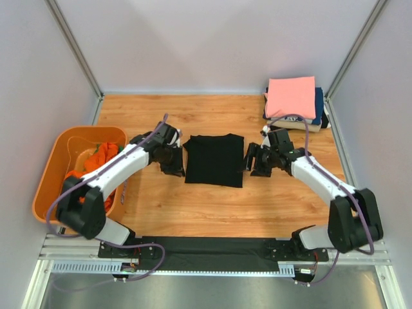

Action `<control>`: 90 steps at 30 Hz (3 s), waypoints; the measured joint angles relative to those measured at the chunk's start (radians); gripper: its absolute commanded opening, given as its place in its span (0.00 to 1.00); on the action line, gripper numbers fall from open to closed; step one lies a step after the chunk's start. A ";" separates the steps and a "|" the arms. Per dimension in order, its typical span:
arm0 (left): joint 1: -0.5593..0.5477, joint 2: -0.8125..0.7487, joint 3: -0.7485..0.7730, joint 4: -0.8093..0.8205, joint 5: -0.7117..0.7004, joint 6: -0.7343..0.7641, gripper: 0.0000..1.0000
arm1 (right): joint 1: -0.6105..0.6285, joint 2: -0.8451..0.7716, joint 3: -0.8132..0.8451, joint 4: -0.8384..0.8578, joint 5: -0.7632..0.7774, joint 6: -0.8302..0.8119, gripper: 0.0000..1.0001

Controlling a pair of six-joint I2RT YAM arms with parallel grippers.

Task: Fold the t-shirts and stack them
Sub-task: Fold the tshirt, then neatly place the folded tshirt to the corner

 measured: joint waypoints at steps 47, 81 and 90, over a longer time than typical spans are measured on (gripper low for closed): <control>0.014 -0.781 -0.180 -0.199 -0.452 0.094 0.98 | -0.192 0.759 0.406 0.541 -0.214 0.050 0.80; 0.021 -0.828 -0.191 -0.196 -0.478 0.094 0.95 | -0.153 0.597 0.343 0.270 -0.226 -0.063 0.00; 0.021 -0.827 -0.195 -0.189 -0.472 0.094 0.94 | -0.188 0.396 0.519 0.031 -0.065 -0.224 0.00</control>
